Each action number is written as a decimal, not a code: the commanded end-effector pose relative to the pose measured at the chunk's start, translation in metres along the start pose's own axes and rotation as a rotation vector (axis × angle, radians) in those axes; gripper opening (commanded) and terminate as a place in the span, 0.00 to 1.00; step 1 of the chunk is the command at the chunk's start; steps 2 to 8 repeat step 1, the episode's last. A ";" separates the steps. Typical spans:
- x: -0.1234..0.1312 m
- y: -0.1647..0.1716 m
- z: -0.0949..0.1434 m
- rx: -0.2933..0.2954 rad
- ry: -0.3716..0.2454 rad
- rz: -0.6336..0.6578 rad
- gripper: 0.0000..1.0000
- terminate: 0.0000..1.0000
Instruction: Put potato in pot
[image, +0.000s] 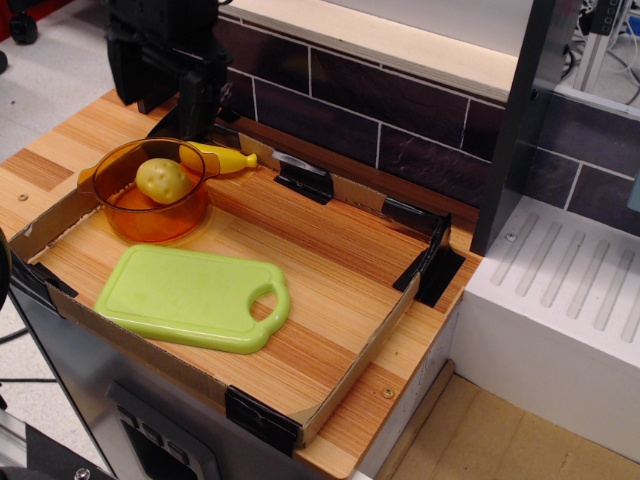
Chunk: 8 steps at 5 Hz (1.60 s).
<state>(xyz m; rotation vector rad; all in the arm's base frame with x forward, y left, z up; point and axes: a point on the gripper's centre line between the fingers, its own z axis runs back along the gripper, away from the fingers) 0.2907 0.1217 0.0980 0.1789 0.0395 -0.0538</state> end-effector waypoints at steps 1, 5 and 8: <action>0.001 0.003 0.023 0.030 -0.065 0.014 1.00 1.00; 0.001 0.003 0.023 0.030 -0.065 0.014 1.00 1.00; 0.001 0.003 0.023 0.030 -0.065 0.014 1.00 1.00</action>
